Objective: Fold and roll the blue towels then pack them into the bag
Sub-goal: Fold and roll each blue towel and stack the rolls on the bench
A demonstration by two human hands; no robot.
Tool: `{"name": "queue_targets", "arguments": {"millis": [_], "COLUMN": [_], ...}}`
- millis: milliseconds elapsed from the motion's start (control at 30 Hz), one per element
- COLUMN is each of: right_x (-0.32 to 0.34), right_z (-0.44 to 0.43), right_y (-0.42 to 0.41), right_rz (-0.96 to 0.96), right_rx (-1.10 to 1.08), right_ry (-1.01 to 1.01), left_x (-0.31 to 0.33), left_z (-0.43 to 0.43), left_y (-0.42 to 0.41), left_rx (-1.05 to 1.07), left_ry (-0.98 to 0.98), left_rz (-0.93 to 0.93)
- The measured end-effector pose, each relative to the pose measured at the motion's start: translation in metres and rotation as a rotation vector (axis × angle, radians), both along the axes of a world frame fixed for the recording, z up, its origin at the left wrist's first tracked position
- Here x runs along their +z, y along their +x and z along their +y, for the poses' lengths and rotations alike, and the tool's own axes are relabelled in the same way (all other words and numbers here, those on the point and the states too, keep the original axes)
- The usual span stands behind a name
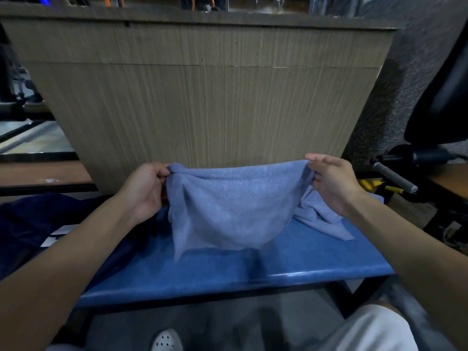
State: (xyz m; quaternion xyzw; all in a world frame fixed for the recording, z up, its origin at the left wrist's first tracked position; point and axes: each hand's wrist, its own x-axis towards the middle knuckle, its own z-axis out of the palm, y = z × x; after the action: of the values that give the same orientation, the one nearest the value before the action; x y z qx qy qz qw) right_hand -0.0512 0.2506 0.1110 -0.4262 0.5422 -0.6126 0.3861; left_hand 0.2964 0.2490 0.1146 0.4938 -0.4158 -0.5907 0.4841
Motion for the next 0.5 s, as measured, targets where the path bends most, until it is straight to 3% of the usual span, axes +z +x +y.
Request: {"name": "queue_targets", "arguments": {"millis": [333,500], "right_x": [0.002,0.002], "right_z": [0.001,-0.003], "right_y": [-0.005,-0.013], "right_rz": [0.1,0.14], "right_rx": [0.014,-0.029], "right_ry": [-0.059,-0.003], "left_x": [-0.01,-0.009], "left_z": [0.001,0.0], "left_y": [-0.01,-0.008], "left_rx": [0.018,0.081], "left_ry": [-0.047,-0.167], "left_rz": [-0.113,-0.145]}}
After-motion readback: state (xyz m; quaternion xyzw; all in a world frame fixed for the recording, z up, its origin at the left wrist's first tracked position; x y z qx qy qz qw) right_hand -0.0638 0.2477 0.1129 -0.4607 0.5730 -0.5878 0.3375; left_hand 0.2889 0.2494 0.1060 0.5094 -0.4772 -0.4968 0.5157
